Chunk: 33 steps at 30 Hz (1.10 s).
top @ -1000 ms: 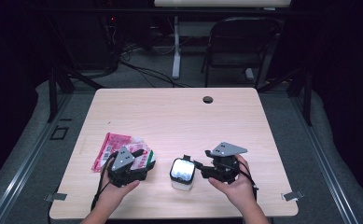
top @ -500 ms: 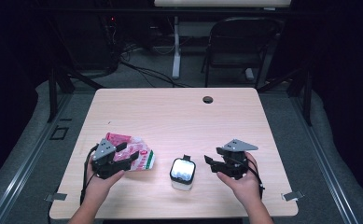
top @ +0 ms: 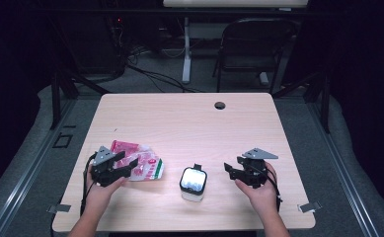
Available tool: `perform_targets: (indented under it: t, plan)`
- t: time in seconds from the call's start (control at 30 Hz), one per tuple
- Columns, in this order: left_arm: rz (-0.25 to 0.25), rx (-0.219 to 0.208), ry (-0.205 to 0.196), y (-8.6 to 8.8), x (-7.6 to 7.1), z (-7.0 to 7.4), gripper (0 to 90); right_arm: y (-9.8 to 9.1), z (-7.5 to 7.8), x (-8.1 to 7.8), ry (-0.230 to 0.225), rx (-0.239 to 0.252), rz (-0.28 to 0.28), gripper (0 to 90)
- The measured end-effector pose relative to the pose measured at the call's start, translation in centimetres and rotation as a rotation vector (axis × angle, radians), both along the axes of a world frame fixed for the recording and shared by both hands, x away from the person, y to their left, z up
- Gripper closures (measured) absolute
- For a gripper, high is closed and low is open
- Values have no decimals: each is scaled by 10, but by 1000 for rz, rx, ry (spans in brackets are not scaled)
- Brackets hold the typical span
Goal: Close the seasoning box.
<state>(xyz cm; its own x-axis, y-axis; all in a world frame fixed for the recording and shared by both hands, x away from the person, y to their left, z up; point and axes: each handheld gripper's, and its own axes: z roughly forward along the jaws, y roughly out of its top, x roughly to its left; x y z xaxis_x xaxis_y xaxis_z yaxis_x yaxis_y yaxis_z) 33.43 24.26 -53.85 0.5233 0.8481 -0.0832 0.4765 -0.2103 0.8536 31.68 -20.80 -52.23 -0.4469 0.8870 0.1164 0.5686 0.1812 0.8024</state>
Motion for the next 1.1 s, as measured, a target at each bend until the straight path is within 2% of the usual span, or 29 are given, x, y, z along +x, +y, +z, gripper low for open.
perform_targets:
  t: [0.2, 0.27, 0.33, 0.47, 0.53, 0.9, 1.1]
  plan:
    - [35, -3, 30, 7, 5, -10, 372, -10, -10, 4, 18, 17, -54, 422]
    - [36, 15, 43, 10, 6, -12, 372, -12, -13, 5, 21, 25, -70, 423]
    - [49, 15, 49, 10, 7, -14, 372, -14, -16, 6, 28, 23, -79, 423]
    - [59, 18, 49, 12, 8, -15, 372, -16, -21, 8, 40, 24, -96, 423]
    - [64, 20, 59, 13, 8, -16, 372, -18, -23, 9, 52, 4, -105, 424]
    - [101, 5, 75, 21, 10, -22, 372, -25, -30, 12, 67, 55, -146, 424]
    - [110, 5, 73, 22, 11, -23, 372, -27, -32, 12, 70, 57, -161, 424]
